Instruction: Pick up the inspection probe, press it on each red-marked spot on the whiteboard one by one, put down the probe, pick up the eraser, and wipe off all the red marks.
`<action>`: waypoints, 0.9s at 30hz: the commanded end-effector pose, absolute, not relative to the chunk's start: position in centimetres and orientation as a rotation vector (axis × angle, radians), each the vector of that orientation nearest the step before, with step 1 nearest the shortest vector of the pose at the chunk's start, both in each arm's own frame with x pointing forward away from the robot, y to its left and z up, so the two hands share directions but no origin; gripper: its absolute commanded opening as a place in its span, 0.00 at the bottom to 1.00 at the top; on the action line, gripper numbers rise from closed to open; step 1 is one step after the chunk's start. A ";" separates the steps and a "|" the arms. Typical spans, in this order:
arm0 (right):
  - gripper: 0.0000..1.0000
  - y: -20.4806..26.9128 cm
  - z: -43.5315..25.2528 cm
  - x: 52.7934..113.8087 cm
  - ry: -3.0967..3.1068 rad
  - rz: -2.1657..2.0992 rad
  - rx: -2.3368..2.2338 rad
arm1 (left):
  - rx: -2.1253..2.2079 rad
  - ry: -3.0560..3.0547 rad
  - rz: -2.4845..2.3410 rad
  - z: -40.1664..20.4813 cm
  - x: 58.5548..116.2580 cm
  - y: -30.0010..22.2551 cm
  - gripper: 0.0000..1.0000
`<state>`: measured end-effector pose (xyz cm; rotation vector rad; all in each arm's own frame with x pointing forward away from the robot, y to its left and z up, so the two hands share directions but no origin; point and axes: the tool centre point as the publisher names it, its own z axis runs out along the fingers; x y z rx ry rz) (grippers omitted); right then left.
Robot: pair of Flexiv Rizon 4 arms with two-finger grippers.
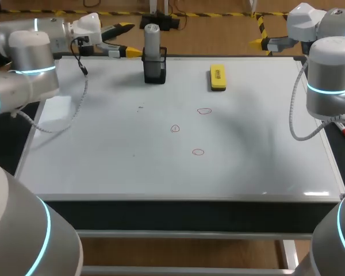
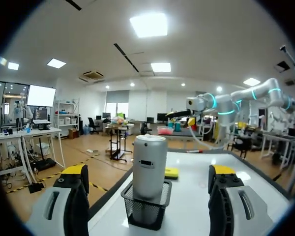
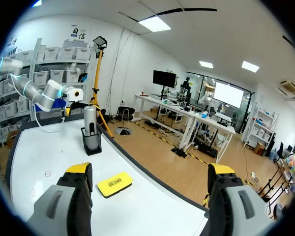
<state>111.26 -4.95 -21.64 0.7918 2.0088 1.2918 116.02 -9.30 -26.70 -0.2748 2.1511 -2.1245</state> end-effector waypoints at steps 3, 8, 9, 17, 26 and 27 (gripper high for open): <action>1.00 -5.0 -21.6 111.3 2.011 1.291 0.792 | -0.027 2.258 -2.282 -28.0 118.6 -11.4 1.00; 1.00 -5.0 -21.6 111.3 2.011 1.291 0.792 | 0.004 2.265 -2.282 -27.5 118.5 -13.2 1.00; 1.00 -5.0 -21.6 111.3 2.011 1.291 0.792 | 0.002 2.266 -2.282 -27.5 118.5 -13.6 1.00; 1.00 -5.0 -21.6 111.3 2.011 1.291 0.792 | -0.017 2.260 -2.267 -26.7 117.3 -15.3 1.00; 1.00 -5.0 -21.6 111.3 2.011 1.291 0.792 | -0.090 2.194 -2.244 -26.2 115.7 -16.7 1.00; 1.00 -5.0 -21.6 111.3 2.011 1.291 0.792 | -0.097 2.196 -2.239 -26.2 115.5 -16.8 1.00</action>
